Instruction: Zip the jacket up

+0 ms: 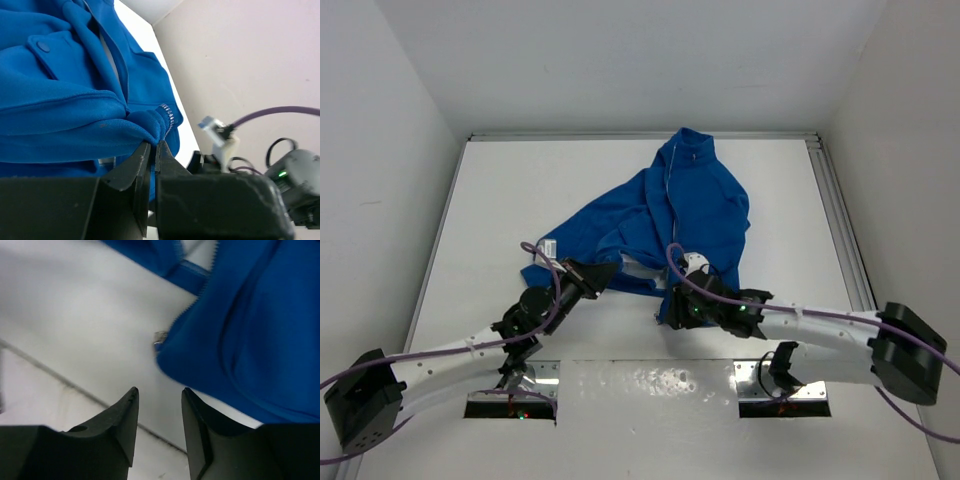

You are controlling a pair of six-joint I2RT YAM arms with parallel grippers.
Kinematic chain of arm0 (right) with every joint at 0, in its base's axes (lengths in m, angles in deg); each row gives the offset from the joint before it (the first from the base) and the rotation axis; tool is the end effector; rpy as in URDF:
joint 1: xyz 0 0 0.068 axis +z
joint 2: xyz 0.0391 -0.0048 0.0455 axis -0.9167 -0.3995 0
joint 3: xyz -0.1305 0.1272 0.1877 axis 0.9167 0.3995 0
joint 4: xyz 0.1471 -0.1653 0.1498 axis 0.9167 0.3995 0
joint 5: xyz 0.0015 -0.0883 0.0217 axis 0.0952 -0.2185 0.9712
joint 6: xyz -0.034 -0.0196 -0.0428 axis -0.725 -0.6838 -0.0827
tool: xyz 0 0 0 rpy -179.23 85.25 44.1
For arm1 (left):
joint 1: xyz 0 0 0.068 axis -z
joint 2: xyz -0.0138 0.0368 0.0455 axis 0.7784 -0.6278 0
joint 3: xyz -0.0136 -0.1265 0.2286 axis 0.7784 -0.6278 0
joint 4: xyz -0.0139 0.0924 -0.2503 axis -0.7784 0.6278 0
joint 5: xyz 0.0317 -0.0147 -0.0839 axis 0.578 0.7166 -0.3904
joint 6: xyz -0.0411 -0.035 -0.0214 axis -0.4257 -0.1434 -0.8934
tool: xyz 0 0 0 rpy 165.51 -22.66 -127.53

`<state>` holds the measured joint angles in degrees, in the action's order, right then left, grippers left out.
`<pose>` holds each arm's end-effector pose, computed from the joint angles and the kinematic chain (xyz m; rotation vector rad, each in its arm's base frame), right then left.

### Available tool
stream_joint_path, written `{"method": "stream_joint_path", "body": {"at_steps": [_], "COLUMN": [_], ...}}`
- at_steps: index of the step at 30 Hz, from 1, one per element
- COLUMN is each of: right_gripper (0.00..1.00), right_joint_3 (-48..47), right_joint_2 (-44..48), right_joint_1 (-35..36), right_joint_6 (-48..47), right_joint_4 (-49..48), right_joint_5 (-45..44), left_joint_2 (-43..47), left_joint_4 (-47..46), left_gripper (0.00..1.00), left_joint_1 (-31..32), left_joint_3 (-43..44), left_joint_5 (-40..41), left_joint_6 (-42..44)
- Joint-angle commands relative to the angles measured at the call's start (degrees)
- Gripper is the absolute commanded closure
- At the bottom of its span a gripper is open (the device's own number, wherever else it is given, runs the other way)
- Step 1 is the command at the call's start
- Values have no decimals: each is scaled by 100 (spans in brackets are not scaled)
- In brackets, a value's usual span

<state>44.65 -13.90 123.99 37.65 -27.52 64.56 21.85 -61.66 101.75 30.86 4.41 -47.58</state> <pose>0.1216 0.1843 0.1536 -0.1060 2.4982 0.7764 0.1283 -0.1359 0.1873 -0.2462 1.6419 -1.1098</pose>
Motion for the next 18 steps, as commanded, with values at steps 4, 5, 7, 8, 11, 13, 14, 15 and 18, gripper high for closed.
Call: {"method": "stream_joint_path", "body": {"at_steps": [4, 5, 7, 8, 11, 13, 14, 15, 18], "right_gripper": [59, 59, 58, 58, 56, 56, 56, 56, 56], "right_joint_3": [-595, -612, -691, -822, -1077, -1174, -1262, -1289, -1307], "right_joint_2": [-1062, -1143, -1379, -1450, -1688, -1776, -1855, -1899, -2057], "right_joint_1": [399, 407, 416, 416, 451, 477, 486, 512, 556], "right_joint_6": [438, 482, 500, 500, 491, 500, 509, 526, 631], "right_joint_4": [314, 174, 146, 164, 269, 304, 365, 383, 392], "right_joint_5": [-1843, -1869, -1913, -1939, -2124, -2185, -2212, -2247, -2221], "left_joint_2": [70, 88, 79, 71, 27, 0, -17, -17, -52], "left_joint_4": [-476, -467, -476, -493, -520, -511, -502, -494, -494], "left_gripper": [100, 100, 100, 100, 100, 100, 100, 100, 100], "left_joint_1": [-36, -36, -36, -36, -36, -36, -36, -36, -36], "left_joint_3": [-105, -123, -123, -123, -123, -132, -132, -132, -132], "left_joint_5": [-114, -114, -123, -132, -150, -106, -88, -71, -44], "left_joint_6": [-97, -89, -80, -71, -62, -71, -80, -80, -88]}}
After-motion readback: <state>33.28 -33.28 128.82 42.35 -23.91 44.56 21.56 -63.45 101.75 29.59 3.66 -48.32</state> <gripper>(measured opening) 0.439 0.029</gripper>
